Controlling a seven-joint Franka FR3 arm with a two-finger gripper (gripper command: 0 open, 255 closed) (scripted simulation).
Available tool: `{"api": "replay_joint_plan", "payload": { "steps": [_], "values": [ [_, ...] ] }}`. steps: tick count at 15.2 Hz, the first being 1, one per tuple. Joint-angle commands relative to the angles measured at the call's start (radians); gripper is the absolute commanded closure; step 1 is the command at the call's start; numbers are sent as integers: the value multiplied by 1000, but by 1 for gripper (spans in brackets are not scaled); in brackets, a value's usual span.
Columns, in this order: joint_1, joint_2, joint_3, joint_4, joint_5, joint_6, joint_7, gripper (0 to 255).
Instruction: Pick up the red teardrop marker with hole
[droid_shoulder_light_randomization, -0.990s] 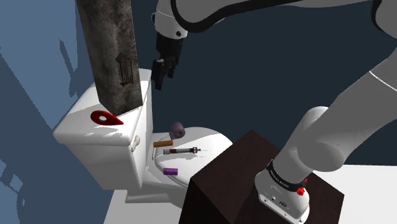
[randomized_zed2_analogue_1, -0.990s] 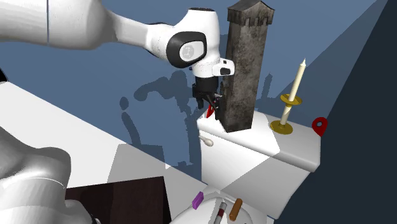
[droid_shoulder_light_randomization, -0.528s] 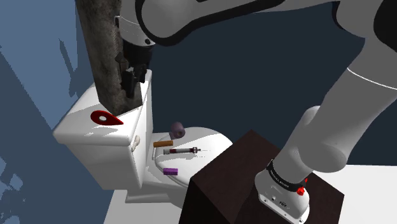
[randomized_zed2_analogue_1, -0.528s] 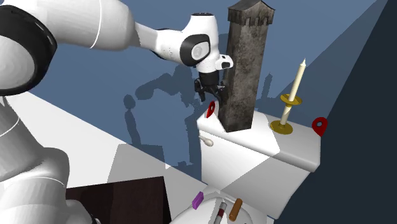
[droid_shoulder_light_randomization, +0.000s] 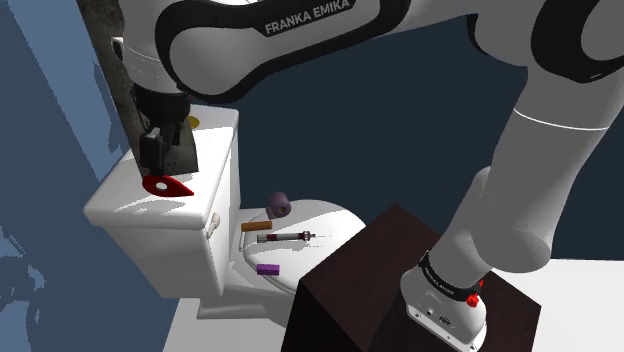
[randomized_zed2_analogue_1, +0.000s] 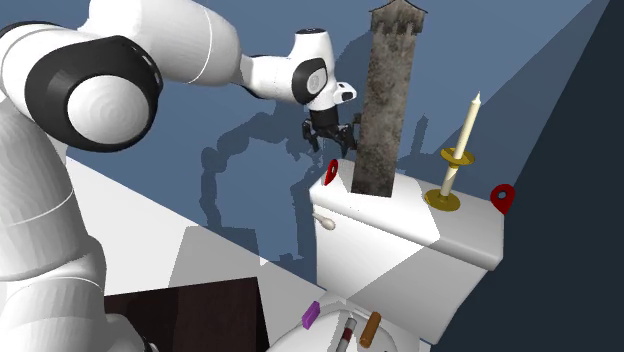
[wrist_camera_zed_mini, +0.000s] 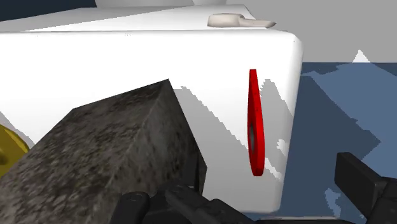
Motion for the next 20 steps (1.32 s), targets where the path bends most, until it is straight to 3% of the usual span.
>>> {"api": "replay_joint_plan", "payload": {
  "steps": [1,8,9,20],
  "values": [
    [7,26,0,5,-16,21,2,0],
    [10,52,-6,-38,-36,87,18,0],
    [11,56,-6,-36,-39,88,20,255],
    [8,42,-3,-24,-29,63,12,255]
  ]
}}
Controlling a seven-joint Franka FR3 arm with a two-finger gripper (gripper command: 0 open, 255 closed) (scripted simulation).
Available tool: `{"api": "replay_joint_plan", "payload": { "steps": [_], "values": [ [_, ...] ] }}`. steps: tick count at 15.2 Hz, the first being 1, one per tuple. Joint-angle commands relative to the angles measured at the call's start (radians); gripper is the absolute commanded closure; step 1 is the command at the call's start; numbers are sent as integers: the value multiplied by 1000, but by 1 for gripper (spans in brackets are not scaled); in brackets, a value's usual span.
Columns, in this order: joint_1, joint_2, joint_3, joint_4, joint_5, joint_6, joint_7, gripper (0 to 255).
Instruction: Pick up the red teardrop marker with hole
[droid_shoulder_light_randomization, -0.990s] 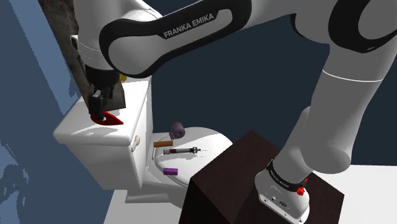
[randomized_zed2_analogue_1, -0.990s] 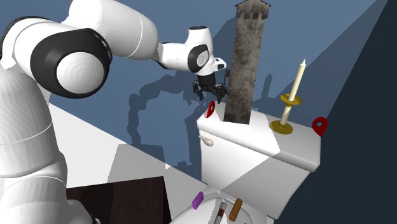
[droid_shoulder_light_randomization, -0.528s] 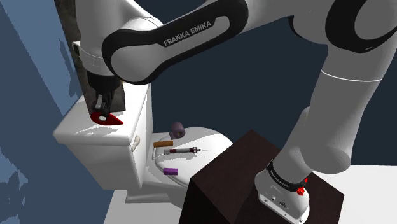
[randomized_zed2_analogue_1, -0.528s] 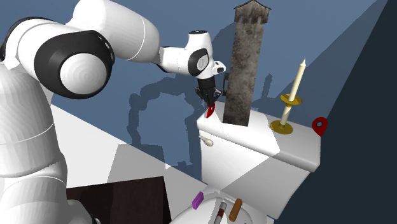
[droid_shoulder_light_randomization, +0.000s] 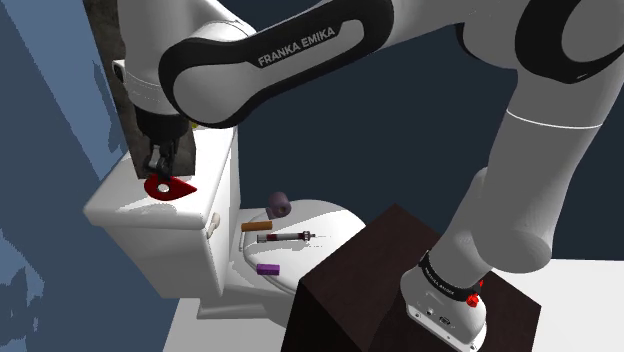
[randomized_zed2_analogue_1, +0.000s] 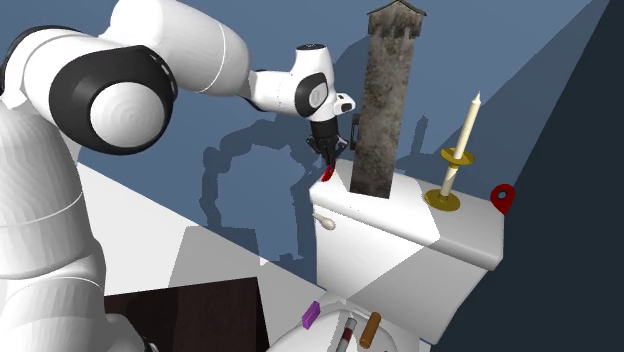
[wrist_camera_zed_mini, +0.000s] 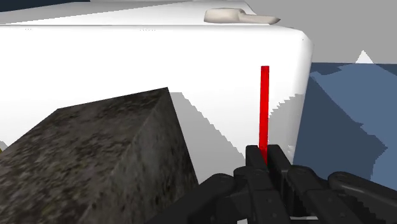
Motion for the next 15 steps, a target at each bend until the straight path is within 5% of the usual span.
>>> {"api": "replay_joint_plan", "payload": {
  "steps": [1,15],
  "values": [
    [-2,-8,2,12,7,-22,-6,255],
    [-5,-50,11,125,40,-171,-35,255]
  ]
}}
